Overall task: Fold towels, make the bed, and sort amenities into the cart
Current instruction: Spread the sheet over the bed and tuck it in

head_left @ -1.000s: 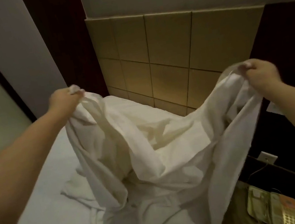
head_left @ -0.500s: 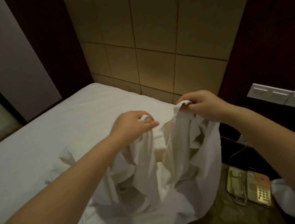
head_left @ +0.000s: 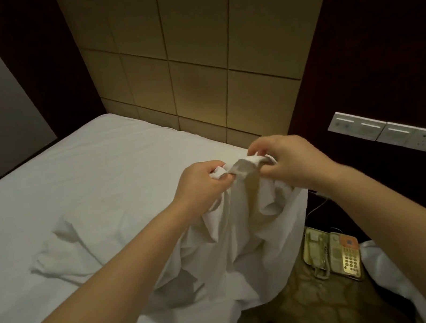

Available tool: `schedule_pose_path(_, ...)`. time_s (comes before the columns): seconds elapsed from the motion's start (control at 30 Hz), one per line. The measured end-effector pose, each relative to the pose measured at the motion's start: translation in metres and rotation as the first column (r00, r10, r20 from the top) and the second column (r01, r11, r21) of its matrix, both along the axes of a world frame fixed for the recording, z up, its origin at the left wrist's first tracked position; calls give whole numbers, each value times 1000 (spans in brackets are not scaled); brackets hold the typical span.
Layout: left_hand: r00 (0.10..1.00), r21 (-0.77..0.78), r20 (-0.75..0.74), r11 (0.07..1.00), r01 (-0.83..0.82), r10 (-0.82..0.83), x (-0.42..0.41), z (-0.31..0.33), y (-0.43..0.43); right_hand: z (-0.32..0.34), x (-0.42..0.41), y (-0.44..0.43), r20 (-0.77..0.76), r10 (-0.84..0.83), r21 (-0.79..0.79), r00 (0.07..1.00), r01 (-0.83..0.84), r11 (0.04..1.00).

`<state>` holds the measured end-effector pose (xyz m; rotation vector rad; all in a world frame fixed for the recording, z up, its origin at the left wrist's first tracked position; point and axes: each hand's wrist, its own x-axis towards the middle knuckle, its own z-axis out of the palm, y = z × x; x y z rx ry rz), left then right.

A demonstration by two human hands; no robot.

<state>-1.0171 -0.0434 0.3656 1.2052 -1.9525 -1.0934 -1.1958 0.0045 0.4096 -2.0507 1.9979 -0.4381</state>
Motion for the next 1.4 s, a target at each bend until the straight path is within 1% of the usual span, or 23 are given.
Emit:
schedule_pose_path(0.1,1000,6,-13,1000,8,-8,-5,3,-1,-20,7,5,109,-159,-1,981,160,987)
schedule_pose_path(0.13,1000,3,-3,1000,15,-15,-5,3,-2,-26,10,5,94,-192,-33,977,196,980)
schedule_pose_path(0.23,996,-14,75,999,51,-50,-6,5,-4,-29,8,2,-73,-219,-167,973,204,965)
schedule_pose_path(0.3,986,-55,161,997,47,-38,-7,5,-8,-16,7,-1,-82,-186,-219,979,164,962)
schedule_pose_path(0.37,972,-75,233,997,14,4,-8,1,-15,5,12,-2,14,-128,-252,992,127,959)
schedule_pose_path(0.43,956,-51,289,998,-36,49,-13,-8,-18,25,17,-3,126,-83,-272,989,115,955)
schedule_pose_path(0.5,954,-25,288,996,-86,90,-20,-19,-17,35,15,-4,160,-76,-280,984,119,953)
schedule_pose_path(0.6,959,21,256,991,-134,124,-24,-29,-19,36,6,-3,208,-134,-265,969,187,946)
schedule_pose_path(0.7,951,29,285,991,-132,119,-25,-33,-27,34,-5,2,295,-199,-271,934,282,920)
schedule_pose_path(0.8,948,34,298,991,-130,114,-27,-37,-33,30,-23,6,326,-280,-299,903,380,876)
schedule_pose_path(0.9,980,127,197,990,-63,37,-22,-30,-40,19,-51,8,247,-447,-282,860,505,816)
schedule_pose_path(0.97,975,144,213,989,28,-59,-18,-19,-41,10,-66,9,85,-556,-177,827,562,808)
schedule_pose_path(1.0,965,144,237,987,74,-107,-17,-13,-40,6,-68,9,-21,-564,-114,825,559,821)
schedule_pose_path(1.03,954,145,264,984,106,-142,-16,-6,-38,2,-65,9,-88,-532,-68,842,527,847)
schedule_pose_path(1.07,946,145,280,981,127,-163,-16,0,-37,-3,-58,9,-106,-477,-38,873,475,879)
schedule_pose_path(1.13,939,135,298,981,138,-173,-17,10,-35,-8,-33,11,-5,-326,-11,945,326,945)
schedule_pose_path(1.17,935,128,308,982,140,-174,-18,13,-33,-10,-20,11,64,-237,-20,969,238,971)
schedule_pose_path(1.2,932,123,316,982,144,-177,-19,15,-31,-11,-7,9,85,-154,-27,984,157,987)
schedule_pose_path(1.23,927,118,330,982,150,-181,-20,16,-29,-14,4,6,38,-81,-17,996,81,997)
schedule_pose_path(1.27,921,108,344,982,155,-183,-20,17,-27,-17,12,2,-52,-15,9,999,15,1000)
schedule_pose_path(1.33,919,88,348,983,161,-182,-19,16,-24,-23,21,-9,-198,76,64,977,-64,996)
schedule_pose_path(1.37,928,80,330,985,156,-174,-16,15,-24,-26,22,-13,-209,84,49,974,-75,996)
schedule_pose_path(1.4,940,67,302,988,142,-156,-12,14,-26,-29,22,-16,-175,78,20,981,-76,997)
